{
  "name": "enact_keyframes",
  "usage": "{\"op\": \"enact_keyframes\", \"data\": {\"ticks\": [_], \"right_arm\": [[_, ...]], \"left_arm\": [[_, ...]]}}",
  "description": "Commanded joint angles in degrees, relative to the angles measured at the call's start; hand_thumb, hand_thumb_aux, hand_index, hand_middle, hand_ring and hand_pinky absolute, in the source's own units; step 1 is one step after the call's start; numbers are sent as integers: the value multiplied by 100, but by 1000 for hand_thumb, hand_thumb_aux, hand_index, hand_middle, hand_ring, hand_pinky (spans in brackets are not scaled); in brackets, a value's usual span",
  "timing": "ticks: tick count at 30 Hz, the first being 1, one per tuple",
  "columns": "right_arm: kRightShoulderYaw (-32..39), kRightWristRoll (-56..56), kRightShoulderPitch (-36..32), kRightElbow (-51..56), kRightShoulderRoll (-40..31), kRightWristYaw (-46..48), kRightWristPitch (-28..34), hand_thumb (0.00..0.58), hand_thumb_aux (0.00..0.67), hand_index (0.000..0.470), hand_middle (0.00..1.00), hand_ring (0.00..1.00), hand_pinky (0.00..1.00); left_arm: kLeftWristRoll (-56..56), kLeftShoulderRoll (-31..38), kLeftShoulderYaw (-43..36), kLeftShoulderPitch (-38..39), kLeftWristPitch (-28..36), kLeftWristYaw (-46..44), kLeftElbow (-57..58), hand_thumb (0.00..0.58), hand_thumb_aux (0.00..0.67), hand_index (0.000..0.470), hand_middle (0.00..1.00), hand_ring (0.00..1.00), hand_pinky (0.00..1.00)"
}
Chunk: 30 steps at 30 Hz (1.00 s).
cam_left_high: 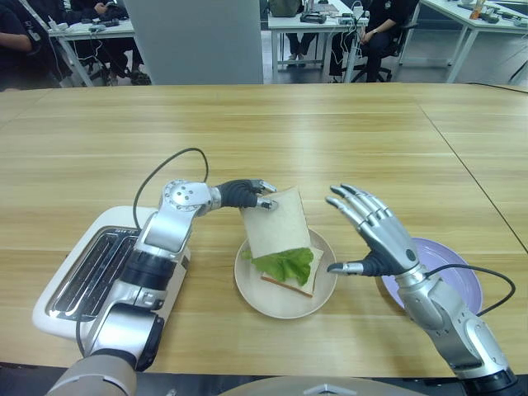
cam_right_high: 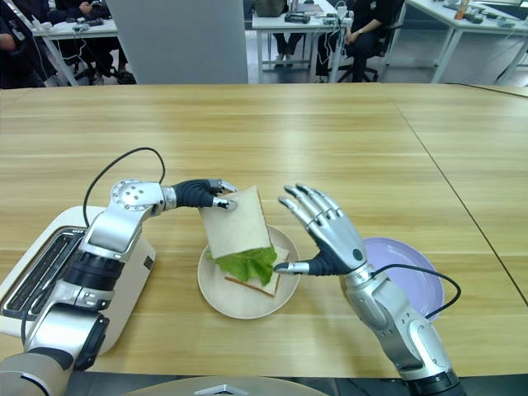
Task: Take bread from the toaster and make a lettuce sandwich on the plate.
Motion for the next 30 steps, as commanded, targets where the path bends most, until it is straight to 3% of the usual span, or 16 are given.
{"op": "enact_keyframes", "data": {"ticks": [1, 5, 6, 15, 30], "right_arm": [[342, -142, -57, -23, -26, 246, -344, 0, 0, 0, 0, 0, 0], [573, -178, -192, 108, 67, 382, -503, 0, 0, 0, 0, 0, 0], [622, -177, -208, 153, 98, 395, -531, 0, 0, 0, 0, 0, 0], [1035, -219, -387, 598, 259, 627, -688, 0, 0, 0, 0, 0, 0], [1103, -291, -600, 994, 121, 1314, -396, 0, 0, 0, 0, 0, 0]], "left_arm": [[50, -122, -450, -418, -304, -566, 749, 580, 670, 460, 435, 435, 435], [217, -364, -673, -935, -641, -651, 1589, 580, 670, 460, 475, 475, 475], [252, -401, -731, -1023, -732, -693, 1721, 580, 670, 460, 529, 529, 529], [674, -788, -1104, -1596, -1359, -787, 2550, 580, 670, 460, 525, 525, 525], [974, -1063, -1229, -1153, -1714, -557, 2748, 580, 670, 460, 525, 525, 525]]}}
